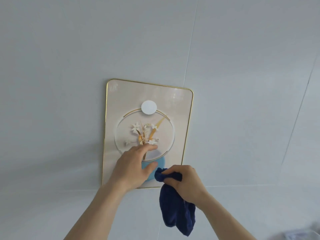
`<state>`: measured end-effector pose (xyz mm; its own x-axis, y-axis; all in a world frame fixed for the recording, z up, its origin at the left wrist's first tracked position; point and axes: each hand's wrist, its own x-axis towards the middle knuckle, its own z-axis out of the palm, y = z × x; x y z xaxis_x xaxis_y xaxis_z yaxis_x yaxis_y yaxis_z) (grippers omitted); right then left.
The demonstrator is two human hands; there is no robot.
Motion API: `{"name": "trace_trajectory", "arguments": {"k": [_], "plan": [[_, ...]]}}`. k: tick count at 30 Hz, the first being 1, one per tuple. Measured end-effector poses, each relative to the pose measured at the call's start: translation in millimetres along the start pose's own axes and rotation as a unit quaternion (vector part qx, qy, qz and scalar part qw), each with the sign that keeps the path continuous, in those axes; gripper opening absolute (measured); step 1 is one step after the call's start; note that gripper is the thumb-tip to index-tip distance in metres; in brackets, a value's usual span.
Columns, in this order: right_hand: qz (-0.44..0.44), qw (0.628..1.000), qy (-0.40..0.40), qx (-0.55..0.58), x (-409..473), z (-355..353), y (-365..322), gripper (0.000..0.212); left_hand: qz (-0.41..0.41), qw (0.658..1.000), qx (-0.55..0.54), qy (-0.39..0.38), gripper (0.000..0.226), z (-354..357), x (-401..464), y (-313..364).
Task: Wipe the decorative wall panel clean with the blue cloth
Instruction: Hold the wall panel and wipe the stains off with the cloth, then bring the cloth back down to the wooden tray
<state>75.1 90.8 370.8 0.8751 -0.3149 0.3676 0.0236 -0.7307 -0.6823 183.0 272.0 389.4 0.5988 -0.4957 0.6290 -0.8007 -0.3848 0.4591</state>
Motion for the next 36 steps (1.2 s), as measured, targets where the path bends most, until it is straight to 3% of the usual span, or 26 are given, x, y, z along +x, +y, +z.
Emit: {"name": "trace_trajectory", "arguments": {"k": [5,11,14,17,21,25,30,36], "plan": [[0.074,0.986,-0.029,0.145,-31,-16,18,0.03,-0.047,0.972,-0.13,-0.189,0.044,42,-35,11],[0.125,0.971,-0.04,0.201,-61,-34,61,0.052,-0.09,0.968,-0.155,-0.174,0.016,81,-55,30],[0.145,0.969,-0.057,0.193,-76,-39,90,0.057,-0.101,0.969,-0.148,-0.17,0.012,102,-59,44],[0.156,0.975,-0.069,0.144,-91,-48,120,0.05,-0.104,0.968,-0.147,-0.173,0.01,126,-63,59],[0.159,0.981,-0.107,-0.003,-112,-57,163,0.022,-0.113,0.966,-0.14,-0.188,0.006,161,-69,76],[0.193,0.971,-0.142,-0.02,-132,-66,212,0.036,-0.132,0.959,-0.139,-0.207,0.006,198,-75,91],[0.235,0.962,-0.134,-0.031,-151,-84,268,0.017,-0.179,0.946,-0.136,-0.236,0.006,257,-89,101],[0.258,0.956,-0.126,-0.053,-170,-79,333,0.02,-0.224,0.926,-0.121,-0.277,0.008,328,-112,105]]}}
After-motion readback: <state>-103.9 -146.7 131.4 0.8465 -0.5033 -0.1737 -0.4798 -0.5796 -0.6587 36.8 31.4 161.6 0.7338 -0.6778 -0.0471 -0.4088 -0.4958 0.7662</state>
